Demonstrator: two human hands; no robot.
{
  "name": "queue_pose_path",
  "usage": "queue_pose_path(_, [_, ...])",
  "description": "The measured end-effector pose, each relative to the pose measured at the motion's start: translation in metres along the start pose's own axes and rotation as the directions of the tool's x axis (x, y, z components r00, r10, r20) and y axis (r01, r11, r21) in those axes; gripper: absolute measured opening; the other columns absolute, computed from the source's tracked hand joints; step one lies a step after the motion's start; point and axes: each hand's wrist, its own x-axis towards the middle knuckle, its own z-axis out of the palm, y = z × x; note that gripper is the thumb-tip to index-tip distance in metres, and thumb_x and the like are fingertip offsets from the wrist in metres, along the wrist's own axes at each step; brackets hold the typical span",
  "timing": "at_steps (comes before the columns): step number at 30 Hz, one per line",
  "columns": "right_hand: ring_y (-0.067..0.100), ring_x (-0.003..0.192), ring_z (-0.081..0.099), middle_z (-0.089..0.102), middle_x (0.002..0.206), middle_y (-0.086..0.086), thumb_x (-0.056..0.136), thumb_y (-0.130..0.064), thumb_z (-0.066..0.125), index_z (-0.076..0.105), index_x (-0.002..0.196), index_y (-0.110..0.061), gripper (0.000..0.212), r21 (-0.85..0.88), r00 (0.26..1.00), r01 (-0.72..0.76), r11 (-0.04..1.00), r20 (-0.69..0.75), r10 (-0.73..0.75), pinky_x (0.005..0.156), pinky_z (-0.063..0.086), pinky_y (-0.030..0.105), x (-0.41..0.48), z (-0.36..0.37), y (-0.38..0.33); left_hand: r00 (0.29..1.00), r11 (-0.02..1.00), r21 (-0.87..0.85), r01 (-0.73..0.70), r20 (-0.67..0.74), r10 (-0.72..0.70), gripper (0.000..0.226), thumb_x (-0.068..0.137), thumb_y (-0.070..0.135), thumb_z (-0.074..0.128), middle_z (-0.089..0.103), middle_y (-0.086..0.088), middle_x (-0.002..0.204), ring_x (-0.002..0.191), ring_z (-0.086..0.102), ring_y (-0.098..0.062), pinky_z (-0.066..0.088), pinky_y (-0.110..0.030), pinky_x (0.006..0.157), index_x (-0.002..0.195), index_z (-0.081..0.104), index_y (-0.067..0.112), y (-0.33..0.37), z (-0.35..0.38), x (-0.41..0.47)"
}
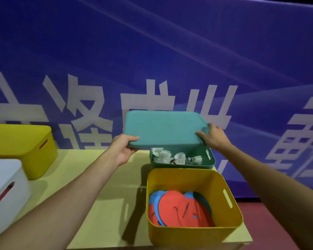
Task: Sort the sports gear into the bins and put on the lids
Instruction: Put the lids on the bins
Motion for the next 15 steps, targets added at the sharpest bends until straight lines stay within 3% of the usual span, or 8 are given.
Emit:
queue_pose_path(4, [0.024, 0.083, 0.055, 0.059, 0.106, 0.018, 0.089, -0.028, 0.064, 0.052, 0.106, 0.001, 0.036, 0.223, 0.963, -0.270, 0.937, 0.057, 0.264, 0.051, 0.041, 0.027, 0.004, 0.012, 0.034, 0.998, 0.993, 0.114, -0.002, 0.065, -0.005, 0.039, 0.088, -0.006, 0.054, 0.061, -0.011, 0.114, 0.104, 0.060, -0.026, 0.054, -0.033, 0.076, 0.122, 0.050, 0.011, -0.018, 0.001, 0.005])
queue_pose_path(6, [0.021, 0.076, 0.056, 0.061, 0.098, 0.016, 0.086, -0.030, 0.067, 0.054, 0.097, 0.002, 0.037, 0.264, 0.940, -0.340, 0.902, 0.057, 0.338, 0.049, 0.040, 0.026, 0.011, 0.021, 0.055, 0.997, 0.986, 0.165, 0.028, 0.067, -0.039, 0.036, 0.089, -0.001, 0.057, 0.060, -0.013, 0.116, 0.104, 0.060, -0.027, 0.056, -0.035, 0.076, 0.123, 0.049, 0.008, -0.031, 0.007, 0.015])
queue_pose_path(8, [0.016, 0.066, 0.052, 0.058, 0.084, 0.010, 0.085, -0.032, 0.068, 0.052, 0.092, 0.000, 0.037, 0.282, 0.920, -0.390, 0.877, 0.073, 0.386, 0.048, 0.037, 0.025, 0.018, 0.030, 0.076, 0.999, 0.945, 0.326, 0.031, 0.013, -0.037, 0.034, 0.092, 0.010, 0.057, 0.060, -0.014, 0.118, 0.103, 0.061, -0.026, 0.057, -0.037, 0.077, 0.124, 0.048, 0.005, -0.049, 0.014, 0.033])
queue_pose_path(11, [0.016, 0.068, 0.052, 0.055, 0.078, 0.007, 0.085, -0.036, 0.068, 0.056, 0.095, 0.001, 0.040, 0.261, 0.915, -0.403, 0.877, 0.086, 0.395, 0.053, 0.038, 0.025, 0.039, 0.048, 0.105, 0.997, 0.748, 0.664, 0.000, -0.053, 0.047, 0.027, 0.097, 0.022, 0.049, 0.058, -0.010, 0.113, 0.101, 0.058, -0.023, 0.052, -0.040, 0.086, 0.120, 0.046, 0.007, -0.075, 0.023, 0.062])
queue_pose_path(13, [0.019, 0.076, 0.055, 0.059, 0.090, 0.011, 0.084, -0.040, 0.068, 0.058, 0.099, 0.002, 0.046, 0.249, 0.921, -0.388, 0.887, 0.088, 0.378, 0.057, 0.042, 0.026, 0.057, 0.062, 0.121, 0.994, 0.629, 0.777, -0.016, -0.054, 0.092, 0.027, 0.098, 0.025, 0.043, 0.057, -0.009, 0.112, 0.101, 0.055, -0.023, 0.049, -0.039, 0.085, 0.120, 0.047, 0.009, -0.088, 0.026, 0.083])
queue_pose_path(15, [0.021, 0.077, 0.056, 0.060, 0.102, 0.014, 0.084, -0.042, 0.067, 0.057, 0.104, 0.002, 0.049, 0.246, 0.923, -0.386, 0.889, 0.106, 0.371, 0.051, 0.040, 0.026, 0.074, 0.074, 0.131, 0.991, 0.546, 0.838, -0.001, -0.072, 0.113, 0.026, 0.099, 0.027, 0.040, 0.057, -0.008, 0.112, 0.101, 0.054, -0.021, 0.046, -0.036, 0.081, 0.119, 0.046, 0.010, -0.098, 0.029, 0.103])
